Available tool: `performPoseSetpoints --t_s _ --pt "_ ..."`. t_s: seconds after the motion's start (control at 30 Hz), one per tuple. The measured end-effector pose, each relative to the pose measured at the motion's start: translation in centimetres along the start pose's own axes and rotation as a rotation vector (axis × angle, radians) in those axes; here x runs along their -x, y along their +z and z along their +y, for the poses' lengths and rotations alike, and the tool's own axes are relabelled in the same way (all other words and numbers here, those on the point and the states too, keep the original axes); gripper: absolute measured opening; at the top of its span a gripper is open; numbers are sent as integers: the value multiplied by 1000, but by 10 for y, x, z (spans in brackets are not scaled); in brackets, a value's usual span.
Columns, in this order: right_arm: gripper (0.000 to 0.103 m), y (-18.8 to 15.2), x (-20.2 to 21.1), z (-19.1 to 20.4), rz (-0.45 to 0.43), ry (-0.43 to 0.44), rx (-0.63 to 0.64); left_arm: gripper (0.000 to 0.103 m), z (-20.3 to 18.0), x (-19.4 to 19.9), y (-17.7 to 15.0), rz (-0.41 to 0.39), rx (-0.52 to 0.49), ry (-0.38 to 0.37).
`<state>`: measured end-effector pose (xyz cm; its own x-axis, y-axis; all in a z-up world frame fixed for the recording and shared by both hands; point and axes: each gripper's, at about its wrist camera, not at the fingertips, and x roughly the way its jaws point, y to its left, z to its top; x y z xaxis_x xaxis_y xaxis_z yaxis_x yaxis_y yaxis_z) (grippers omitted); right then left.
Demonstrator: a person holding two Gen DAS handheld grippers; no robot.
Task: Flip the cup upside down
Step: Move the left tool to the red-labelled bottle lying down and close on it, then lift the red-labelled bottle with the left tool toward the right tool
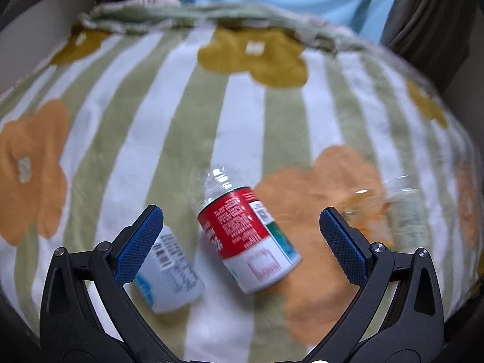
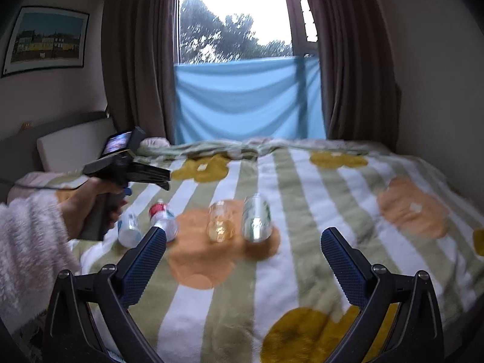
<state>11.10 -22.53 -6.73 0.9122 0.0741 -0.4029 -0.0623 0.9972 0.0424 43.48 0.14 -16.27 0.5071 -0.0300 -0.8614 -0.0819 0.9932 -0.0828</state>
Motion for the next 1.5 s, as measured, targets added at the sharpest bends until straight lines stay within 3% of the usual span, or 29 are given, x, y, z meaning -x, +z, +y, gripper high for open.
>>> performPoseSetpoints --t_s 0.2,0.3,0.43,0.5,0.53,0.8,1.0,1.13,1.27,1.33,1.5 --pt "102 -11 -29 2 48 46 2 103 6 -52 10 146 68 3" --pt "102 -15 -37 3 58 63 -4 101 2 -64 13 182 58 24" --pt "102 -19 -46 2 80 79 -15 88 -4 -77 12 226 27 59" --pt "102 -21 -48 1 88 84 -22 74 -5 -80 10 241 -1 77" --pt "102 -22 -50 -1 92 85 -26 74 -6 -81 9 246 -10 78" --pt "102 -21 -51 -7 102 92 -53 69 -12 -64 4 249 -81 39" --pt "103 -14 -36 -7 68 92 -56 69 -32 -17 -4 235 -172 -26" --pt "102 -7 -19 -12 35 82 -59 69 -60 26 -30 234 -293 -87" --pt "102 -4 -5 -18 28 74 -69 70 -96 45 -74 282 -447 -140" --pt "102 -5 1 -22 36 70 -74 70 -111 42 -102 322 -509 -149" --pt "102 -11 9 -29 60 45 -69 70 -127 26 -132 339 -568 -139"
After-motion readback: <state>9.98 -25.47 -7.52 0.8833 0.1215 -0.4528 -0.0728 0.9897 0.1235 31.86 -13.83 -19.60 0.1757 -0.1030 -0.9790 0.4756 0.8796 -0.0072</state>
